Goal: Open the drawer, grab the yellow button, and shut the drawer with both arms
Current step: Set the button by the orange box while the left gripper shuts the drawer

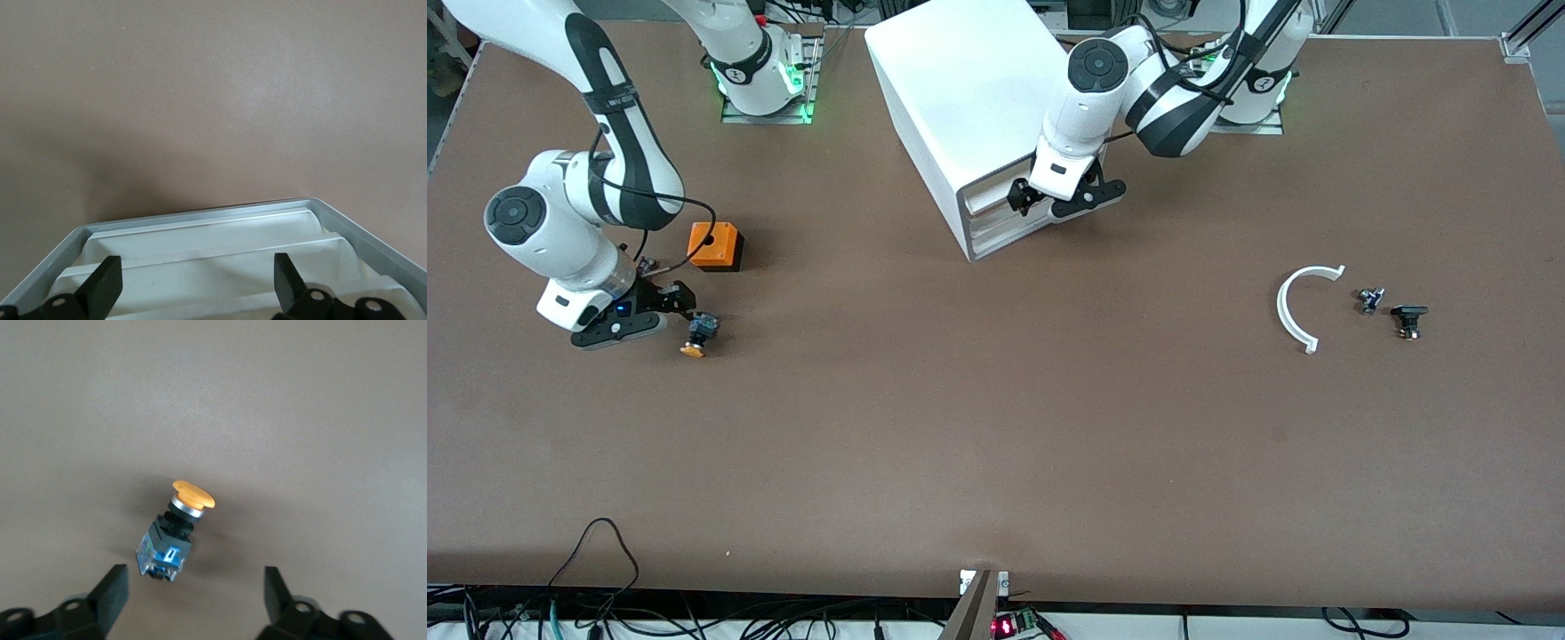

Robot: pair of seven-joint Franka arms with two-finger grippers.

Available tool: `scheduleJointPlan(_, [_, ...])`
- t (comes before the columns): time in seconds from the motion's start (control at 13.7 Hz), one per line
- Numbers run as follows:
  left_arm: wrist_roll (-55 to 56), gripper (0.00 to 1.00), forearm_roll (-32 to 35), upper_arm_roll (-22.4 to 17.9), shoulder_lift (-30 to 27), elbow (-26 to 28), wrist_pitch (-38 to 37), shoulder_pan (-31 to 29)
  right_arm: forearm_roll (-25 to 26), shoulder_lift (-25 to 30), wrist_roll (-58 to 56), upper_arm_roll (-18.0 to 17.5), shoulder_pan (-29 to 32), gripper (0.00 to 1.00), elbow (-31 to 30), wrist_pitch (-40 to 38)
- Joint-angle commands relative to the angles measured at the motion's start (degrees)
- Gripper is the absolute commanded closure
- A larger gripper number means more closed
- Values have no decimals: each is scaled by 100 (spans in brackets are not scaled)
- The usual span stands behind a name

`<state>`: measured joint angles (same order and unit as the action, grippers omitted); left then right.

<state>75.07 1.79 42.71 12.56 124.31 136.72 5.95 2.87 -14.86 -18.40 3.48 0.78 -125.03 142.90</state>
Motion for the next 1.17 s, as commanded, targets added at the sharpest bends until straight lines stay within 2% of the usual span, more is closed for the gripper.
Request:
scheduleJointPlan(0.0, [25, 0, -3, 124, -236, 94, -23, -76, -531, 185, 362, -294, 98, 0, 827, -1330])
scheduleJointPlan(0.15, [17, 0, -3, 124, -298, 41, -58, -94, -823, 167, 416, -348, 89, 0, 1391, -2132])
scheduleJointPlan(0.29, [17, 0, -3, 141, -307, 50, -58, -85, -832, 193, 626, -400, 80, 0, 1822, -2589])
scheduleJointPlan(0.44, [17, 0, -3, 333, -298, 76, -241, -85, -806, 202, 1055, -584, 72, 0, 2463, -3388])
scheduleJointPlan(0.58, [8, 0, -3, 352, -290, 76, -286, -77, -745, 202, 1565, -769, 54, 0, 3035, -3969])
scheduleJointPlan(0.95, [25, 0, 23, 273, -500, -55, -295, -287, -736, 290, 2314, -1077, 36, 0, 3792, -4630])
scheduleJointPlan(1.1, [8, 0, 67, 11, -562, -275, -304, -498, -718, 255, 2594, -1069, -234, 0, 4152, -4946])
